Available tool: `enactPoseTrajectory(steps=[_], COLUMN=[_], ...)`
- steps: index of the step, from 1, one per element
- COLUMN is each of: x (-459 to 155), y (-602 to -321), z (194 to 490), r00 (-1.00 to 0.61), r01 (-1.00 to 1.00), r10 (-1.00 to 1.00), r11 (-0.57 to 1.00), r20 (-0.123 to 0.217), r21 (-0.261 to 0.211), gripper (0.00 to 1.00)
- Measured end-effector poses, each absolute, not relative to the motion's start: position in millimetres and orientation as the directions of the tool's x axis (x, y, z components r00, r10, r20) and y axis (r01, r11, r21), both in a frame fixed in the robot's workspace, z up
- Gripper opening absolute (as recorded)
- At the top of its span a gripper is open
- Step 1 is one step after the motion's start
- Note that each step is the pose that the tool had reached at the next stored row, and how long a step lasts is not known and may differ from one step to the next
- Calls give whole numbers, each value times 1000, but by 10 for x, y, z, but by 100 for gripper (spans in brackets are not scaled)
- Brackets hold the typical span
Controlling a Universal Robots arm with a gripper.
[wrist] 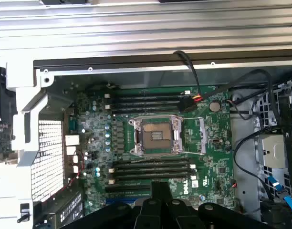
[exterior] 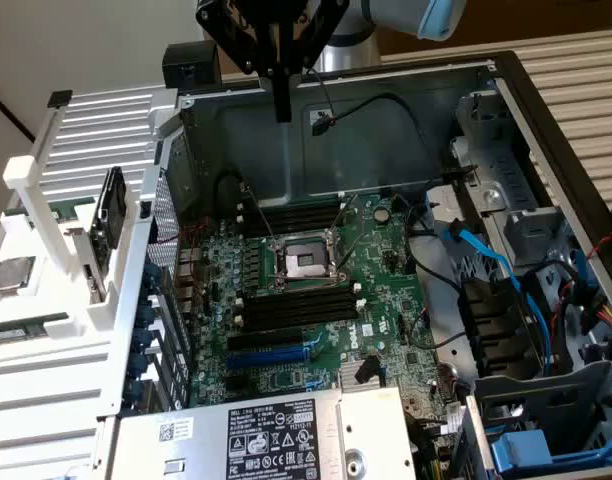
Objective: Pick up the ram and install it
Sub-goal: 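Reach for the ram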
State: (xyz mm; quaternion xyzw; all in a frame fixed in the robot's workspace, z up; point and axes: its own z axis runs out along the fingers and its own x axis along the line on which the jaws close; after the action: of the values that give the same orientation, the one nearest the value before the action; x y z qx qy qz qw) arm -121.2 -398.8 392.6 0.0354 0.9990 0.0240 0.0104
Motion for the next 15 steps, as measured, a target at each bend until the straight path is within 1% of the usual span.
enactPoseTrajectory(steps=[15], x=[-1231], y=[-3988], z=[3927], r00=[-997], r01=[70], r10=[71], r11=[996], r20=[-19], r21=[49], gripper=[11])
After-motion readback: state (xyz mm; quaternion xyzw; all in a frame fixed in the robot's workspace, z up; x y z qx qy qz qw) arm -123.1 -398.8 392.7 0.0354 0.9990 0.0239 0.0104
